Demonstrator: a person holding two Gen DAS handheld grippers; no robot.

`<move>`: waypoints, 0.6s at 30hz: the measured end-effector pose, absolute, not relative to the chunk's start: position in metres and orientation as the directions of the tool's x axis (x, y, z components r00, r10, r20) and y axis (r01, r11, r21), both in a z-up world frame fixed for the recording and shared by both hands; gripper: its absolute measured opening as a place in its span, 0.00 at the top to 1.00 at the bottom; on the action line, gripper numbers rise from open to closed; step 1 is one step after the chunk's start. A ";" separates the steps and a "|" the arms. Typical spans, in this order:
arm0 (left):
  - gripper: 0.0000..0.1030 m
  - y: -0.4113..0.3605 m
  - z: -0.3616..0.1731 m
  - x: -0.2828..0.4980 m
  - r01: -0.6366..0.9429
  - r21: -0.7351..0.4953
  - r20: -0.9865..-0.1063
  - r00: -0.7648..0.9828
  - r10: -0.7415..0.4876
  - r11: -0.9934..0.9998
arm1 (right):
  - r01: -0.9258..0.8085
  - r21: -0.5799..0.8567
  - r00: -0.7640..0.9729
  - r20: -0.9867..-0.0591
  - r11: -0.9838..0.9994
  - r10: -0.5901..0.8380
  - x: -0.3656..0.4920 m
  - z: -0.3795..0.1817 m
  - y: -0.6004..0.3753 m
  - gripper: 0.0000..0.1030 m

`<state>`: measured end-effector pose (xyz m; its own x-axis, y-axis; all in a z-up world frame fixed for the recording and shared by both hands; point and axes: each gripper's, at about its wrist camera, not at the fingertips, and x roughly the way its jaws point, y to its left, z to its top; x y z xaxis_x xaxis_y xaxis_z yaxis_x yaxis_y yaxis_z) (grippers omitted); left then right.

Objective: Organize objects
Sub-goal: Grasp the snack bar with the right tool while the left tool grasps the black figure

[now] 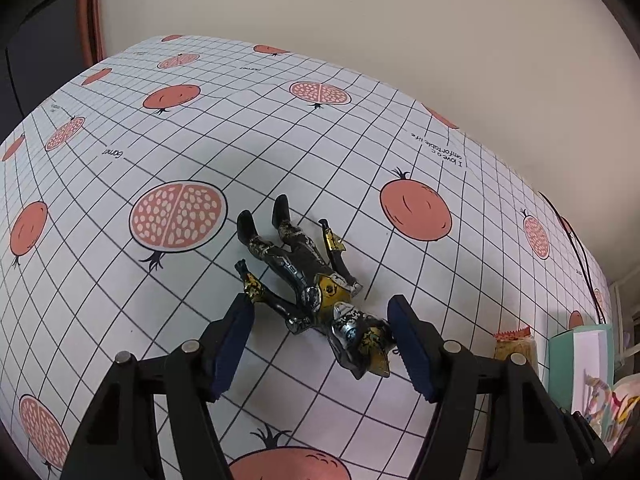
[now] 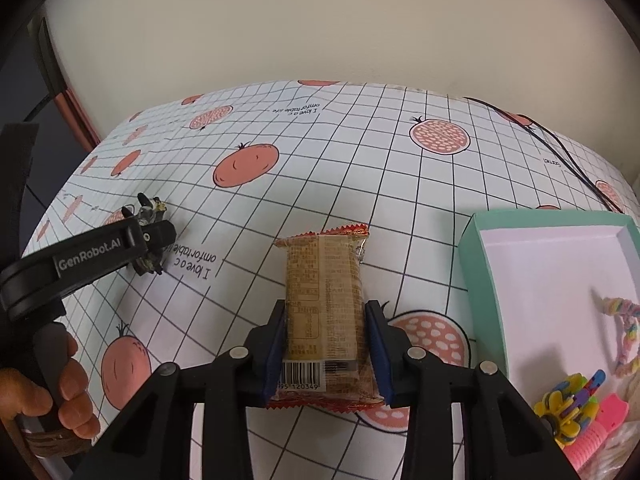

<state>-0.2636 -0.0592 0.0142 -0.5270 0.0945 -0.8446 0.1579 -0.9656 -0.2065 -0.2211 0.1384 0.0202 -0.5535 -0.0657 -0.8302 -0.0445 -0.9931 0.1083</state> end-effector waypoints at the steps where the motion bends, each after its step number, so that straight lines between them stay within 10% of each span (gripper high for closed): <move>1: 0.32 -0.060 0.014 -0.263 0.161 -0.209 -0.845 -0.526 0.095 -0.964 | -0.044 0.107 -0.552 -0.831 -0.993 -0.065 -0.220 0.020 0.138 0.62; 16: 0.34 -0.062 0.030 -0.249 0.183 -0.242 -0.841 -0.529 0.112 -0.953 | -0.031 0.141 -0.555 -0.826 -0.989 -0.101 -0.208 0.034 0.145 0.62; 18: 0.70 -0.059 0.036 -0.248 0.173 -0.236 -0.837 -0.536 0.109 -0.956 | -0.034 0.156 -0.564 -0.818 -0.987 -0.110 -0.206 0.040 0.150 0.62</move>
<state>-0.2477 -0.0592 0.0358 -0.5359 0.1093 -0.8372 0.1731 -0.9563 -0.2356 -0.2065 0.1498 0.0397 -0.5643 -0.1102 -0.8182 -0.0338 -0.9871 0.1563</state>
